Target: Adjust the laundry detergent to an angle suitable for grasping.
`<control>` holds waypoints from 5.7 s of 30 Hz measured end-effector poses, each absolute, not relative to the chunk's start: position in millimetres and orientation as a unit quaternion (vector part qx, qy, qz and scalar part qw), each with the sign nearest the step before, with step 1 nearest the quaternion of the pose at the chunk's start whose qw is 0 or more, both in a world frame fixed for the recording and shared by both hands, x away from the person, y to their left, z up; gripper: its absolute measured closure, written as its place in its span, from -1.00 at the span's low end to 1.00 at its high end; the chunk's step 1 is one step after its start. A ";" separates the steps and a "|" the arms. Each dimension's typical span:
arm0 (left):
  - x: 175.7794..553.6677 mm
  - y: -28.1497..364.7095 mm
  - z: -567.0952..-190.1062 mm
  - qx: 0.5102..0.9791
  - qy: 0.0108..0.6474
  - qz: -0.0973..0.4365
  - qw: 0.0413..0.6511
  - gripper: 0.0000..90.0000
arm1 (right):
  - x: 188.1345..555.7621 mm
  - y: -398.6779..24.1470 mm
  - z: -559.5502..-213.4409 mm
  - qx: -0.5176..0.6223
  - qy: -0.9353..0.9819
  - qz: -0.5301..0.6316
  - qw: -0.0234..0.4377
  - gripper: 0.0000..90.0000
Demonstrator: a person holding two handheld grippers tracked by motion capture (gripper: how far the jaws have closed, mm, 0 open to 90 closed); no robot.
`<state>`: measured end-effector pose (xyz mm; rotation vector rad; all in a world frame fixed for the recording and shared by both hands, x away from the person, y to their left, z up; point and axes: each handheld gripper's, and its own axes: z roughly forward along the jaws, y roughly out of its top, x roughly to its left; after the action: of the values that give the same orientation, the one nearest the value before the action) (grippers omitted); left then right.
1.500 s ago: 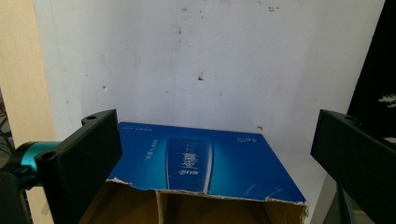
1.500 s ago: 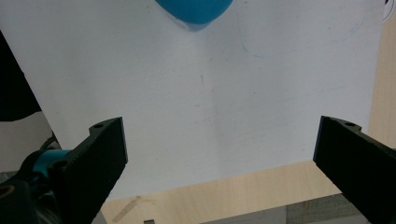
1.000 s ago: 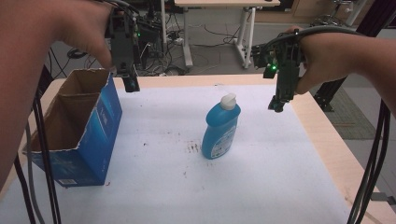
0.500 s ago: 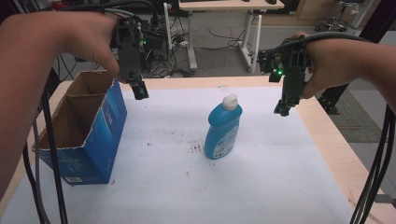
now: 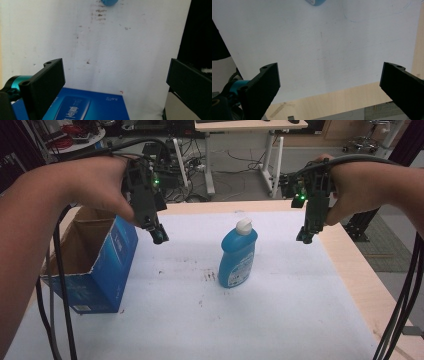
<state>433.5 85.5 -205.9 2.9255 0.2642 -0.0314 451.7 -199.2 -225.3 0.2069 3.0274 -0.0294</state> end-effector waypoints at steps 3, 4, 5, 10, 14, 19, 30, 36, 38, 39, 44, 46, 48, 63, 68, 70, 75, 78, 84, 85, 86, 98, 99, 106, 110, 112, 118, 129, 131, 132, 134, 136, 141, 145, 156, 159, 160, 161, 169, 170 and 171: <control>431.9 83.4 -208.0 0.988 0.096 -0.016 0.123 -0.96 | 450.7 -201.0 -226.7 0.072 0.996 -0.008 0.053 -0.95; 431.8 83.0 -208.4 0.987 0.096 -0.016 0.127 -0.96 | 450.7 -201.0 -226.7 0.072 0.996 -0.008 0.053 -0.95; 431.0 82.0 -209.5 0.986 0.102 -0.018 0.133 -0.96 | 451.0 -201.5 -227.0 0.070 0.996 -0.009 0.052 -0.95; 427.5 75.0 -214.0 0.980 0.125 -0.024 0.151 -0.96 | 451.0 -203.8 -227.5 0.066 0.996 -0.007 0.053 -0.95; 427.3 70.1 -219.6 0.973 0.152 -0.024 0.171 -0.96 | 451.5 -206.6 -228.6 0.070 0.996 -0.008 0.052 -0.95; 428.0 63.6 -229.0 0.965 0.176 -0.022 0.192 -0.96 | 452.9 -210.8 -230.7 0.069 0.996 -0.006 0.051 -0.95; 423.9 48.3 -248.2 0.952 0.195 -0.014 0.234 -0.96 | 453.9 -215.5 -232.1 0.074 0.996 -0.008 0.051 -0.95; 422.5 36.9 -259.9 0.944 0.213 -0.002 0.253 -0.96 | 453.7 -217.6 -233.4 0.082 0.995 -0.006 0.050 -0.95; 422.2 32.8 -263.4 0.946 0.208 0.011 0.249 -0.96 | 454.1 -218.5 -233.7 0.080 0.996 -0.006 0.049 -0.95; 422.3 31.0 -265.0 0.945 0.210 0.014 0.250 -0.96 | 453.7 -218.7 -233.8 0.083 0.995 -0.007 0.048 -0.95; 422.0 22.2 -270.7 0.938 0.219 0.019 0.268 -0.96 | 453.5 -220.3 -236.8 0.083 0.995 -0.008 0.048 -0.95; 421.9 18.5 -272.6 0.938 0.220 0.024 0.268 -0.96 | 453.5 -220.9 -237.8 0.083 0.995 -0.008 0.048 -0.95; 421.8 14.9 -274.5 0.938 0.220 0.028 0.266 -0.96 | 453.3 -221.3 -238.1 0.087 0.995 -0.008 0.047 -0.95; 427.9 -17.2 -291.9 0.931 0.245 0.053 0.264 -0.96 | 454.1 -223.6 -239.3 0.085 0.995 -0.005 0.047 -0.95; 429.5 -25.5 -297.2 0.930 0.251 0.055 0.263 -0.96 | 453.1 -226.9 -239.2 0.089 0.995 -0.005 0.046 -0.95; 429.6 -28.7 -299.2 0.928 0.254 0.058 0.267 -0.96 | 452.7 -228.0 -239.6 0.091 0.995 -0.006 0.046 -0.95; 432.0 -34.1 -302.3 0.924 0.260 0.063 0.272 -0.96 | 452.8 -229.8 -240.6 0.092 0.995 -0.007 0.045 -0.95; 433.2 -37.0 -304.5 0.925 0.262 0.068 0.267 -0.96 | 452.9 -230.0 -240.6 0.090 0.995 -0.006 0.045 -0.95; 435.2 -41.7 -310.4 0.922 0.270 0.071 0.269 -0.96 | 452.0 -230.3 -240.3 0.093 0.995 -0.006 0.045 -0.95; 435.6 -42.4 -311.3 0.923 0.269 0.074 0.266 -0.96 | 451.8 -230.4 -240.0 0.094 0.995 -0.007 0.044 -0.95; 435.7 -43.0 -311.8 0.923 0.269 0.074 0.266 -0.96 | 452.0 -230.7 -240.0 0.094 0.995 -0.007 0.044 -0.95; 438.6 -43.7 -314.6 0.919 0.279 0.089 0.266 -0.80 | 451.9 -230.1 -240.5 0.096 0.994 -0.008 0.045 -0.95; 438.6 -43.8 -314.6 0.918 0.281 0.088 0.268 -0.80 | 452.0 -230.1 -240.7 0.097 0.994 -0.008 0.045 -0.95; 438.9 -45.3 -315.9 0.919 0.278 0.090 0.264 -0.74 | 452.6 -229.6 -241.7 0.096 0.994 -0.009 0.044 -0.95; 439.3 -45.9 -316.4 0.920 0.277 0.090 0.262 -0.72 | 453.6 -229.8 -241.8 0.090 0.995 -0.010 0.045 -0.95; 439.3 -46.1 -316.8 0.920 0.277 0.092 0.260 -0.71 | 453.3 -229.5 -241.9 0.092 0.995 -0.011 0.044 -0.95; 438.7 -46.7 -316.2 0.920 0.276 0.091 0.264 -0.61 | 453.4 -229.9 -242.2 0.092 0.995 -0.009 0.045 -0.95; 439.3 -48.1 -318.2 0.923 0.274 0.095 0.253 -0.49 | 452.6 -229.9 -243.0 0.097 0.994 -0.011 0.043 -0.95; 439.7 -47.7 -318.2 0.923 0.273 0.095 0.253 -0.46 | 452.8 -230.2 -243.3 0.095 0.994 -0.011 0.043 -0.95; 439.6 -47.7 -318.2 0.923 0.273 0.095 0.253 -0.46 | 453.4 -230.6 -243.4 0.092 0.995 -0.012 0.043 -0.95; 439.5 -47.4 -317.6 0.925 0.270 0.091 0.252 -0.35 | 453.9 -230.6 -243.8 0.092 0.995 -0.012 0.044 -0.95; 439.2 -48.0 -318.2 0.924 0.271 0.090 0.253 -0.34 | 453.9 -230.1 -244.3 0.093 0.995 -0.010 0.043 -0.95; 439.8 -48.1 -319.1 0.926 0.270 0.094 0.247 -0.34 | 454.2 -229.1 -244.1 0.090 0.995 -0.012 0.044 -0.95; 439.3 -48.5 -318.7 0.926 0.270 0.094 0.248 -0.27 | 453.9 -228.9 -245.2 0.093 0.995 -0.009 0.043 -0.95; 439.9 -47.7 -320.2 0.925 0.273 0.074 0.255 -0.04 | 453.5 -230.4 -245.1 0.095 0.994 -0.011 0.042 -0.95; 440.1 -47.2 -320.3 0.924 0.275 0.071 0.257 -0.03 | 452.8 -230.0 -245.1 0.095 0.994 -0.011 0.042 -0.95; 440.2 -47.0 -320.1 0.924 0.274 0.071 0.258 -0.03 | 452.7 -230.0 -245.2 0.094 0.995 -0.011 0.043 -0.95; 440.4 -46.7 -320.2 0.924 0.275 0.070 0.258 -0.03 | 451.8 -229.7 -245.0 0.098 0.994 -0.012 0.042 -0.95; 437.6 -42.9 -315.0 0.929 0.264 0.066 0.253 -0.02 | 450.2 -231.2 -245.0 0.098 0.994 -0.011 0.044 -0.95; 436.5 -42.2 -313.4 0.929 0.263 0.066 0.253 -0.02 | 450.0 -231.1 -244.9 0.098 0.994 -0.013 0.044 -0.95; 435.4 -41.5 -311.8 0.929 0.262 0.068 0.254 -0.02 | 449.5 -230.9 -245.3 0.100 0.994 -0.011 0.044 -0.95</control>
<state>435.4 -41.5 -311.8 2.5227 0.7120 0.1835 449.5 -230.9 -245.3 0.3060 3.0379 -0.0351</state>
